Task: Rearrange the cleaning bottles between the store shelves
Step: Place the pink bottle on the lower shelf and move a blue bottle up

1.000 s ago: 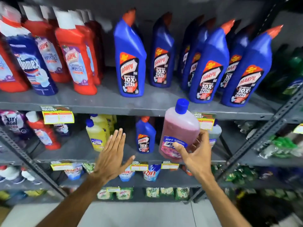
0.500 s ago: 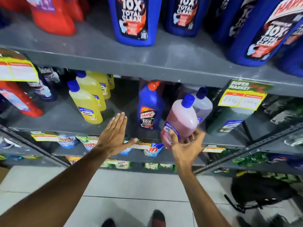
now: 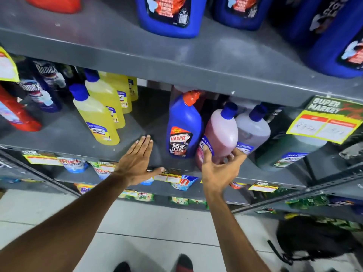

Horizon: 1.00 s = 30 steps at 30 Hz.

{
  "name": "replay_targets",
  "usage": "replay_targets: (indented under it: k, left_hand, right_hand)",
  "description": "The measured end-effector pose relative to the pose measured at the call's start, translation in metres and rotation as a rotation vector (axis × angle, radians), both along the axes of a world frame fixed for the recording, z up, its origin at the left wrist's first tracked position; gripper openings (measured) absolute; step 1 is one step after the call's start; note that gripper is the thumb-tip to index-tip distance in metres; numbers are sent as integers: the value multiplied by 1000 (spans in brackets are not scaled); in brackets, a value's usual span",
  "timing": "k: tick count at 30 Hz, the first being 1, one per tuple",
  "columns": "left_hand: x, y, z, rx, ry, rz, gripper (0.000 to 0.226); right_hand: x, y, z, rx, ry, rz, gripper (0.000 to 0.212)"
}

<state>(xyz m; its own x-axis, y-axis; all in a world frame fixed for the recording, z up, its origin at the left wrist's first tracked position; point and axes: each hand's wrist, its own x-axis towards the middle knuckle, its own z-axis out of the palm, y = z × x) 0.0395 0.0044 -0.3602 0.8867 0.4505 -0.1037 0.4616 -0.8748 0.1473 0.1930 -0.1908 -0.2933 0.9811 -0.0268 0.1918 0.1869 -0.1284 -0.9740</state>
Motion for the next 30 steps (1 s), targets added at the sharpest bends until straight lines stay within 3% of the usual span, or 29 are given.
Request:
replay_targets:
  k: [7,10,13,17,22,26,30]
  left_hand:
    - [-2,1,-4,-9,-12,10,120]
    - [-2,3,-8,-14,-40,19,122]
    - [-1,4,-12,-18,-68,23,122]
    - [-2,5,-15,-11,-88,21,119]
    - [0,6,-15,-24,-34,25,120]
    - [-1,7,-19,-33,-43,26,120]
    - [-2,7,-22,-31,-78,21,119]
  right_hand:
    - [-7,4,1,66,7,23,63]
    - [-8,-2,3,20,8,55,72]
    - [-23,-15,19,-92,-225,-1,90]
    - [-43,-7,65,-191,-521,238,73]
    - [-13,43,132,-517,-304,572,64]
    - [4,67,139,-609,-196,661,46]
    - [14,77,130,-707,-177,704,53]
